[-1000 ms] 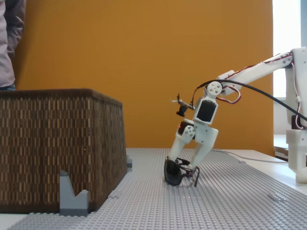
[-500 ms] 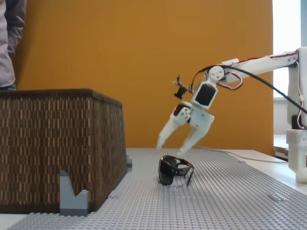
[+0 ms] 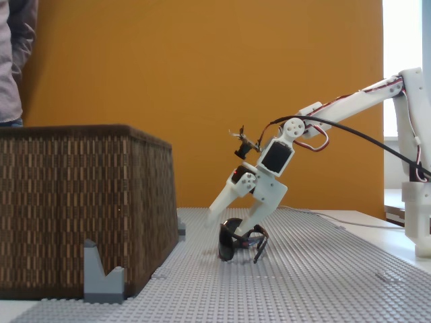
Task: Grasp a glasses and put it in the bin.
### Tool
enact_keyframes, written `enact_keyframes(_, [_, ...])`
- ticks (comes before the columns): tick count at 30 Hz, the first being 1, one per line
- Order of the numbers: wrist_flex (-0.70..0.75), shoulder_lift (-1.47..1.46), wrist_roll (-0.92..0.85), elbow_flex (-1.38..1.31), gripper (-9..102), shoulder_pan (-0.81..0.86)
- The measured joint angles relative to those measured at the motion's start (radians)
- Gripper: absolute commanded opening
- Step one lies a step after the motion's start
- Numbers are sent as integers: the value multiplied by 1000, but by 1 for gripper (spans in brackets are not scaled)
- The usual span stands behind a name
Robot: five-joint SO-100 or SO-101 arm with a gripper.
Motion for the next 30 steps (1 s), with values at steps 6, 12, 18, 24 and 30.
enact_keyframes(6, [-6,-25,3,-2,16,0])
enact_keyframes(12, [-23,-28,-3,-5,0,0])
enact_keyframes(18, [-38,-23,-18,-8,-1,0])
enact_keyframes(24, [-104,104,-3,-8,-1,20])
enact_keyframes(30, [-285,462,9,2,-1,-5])
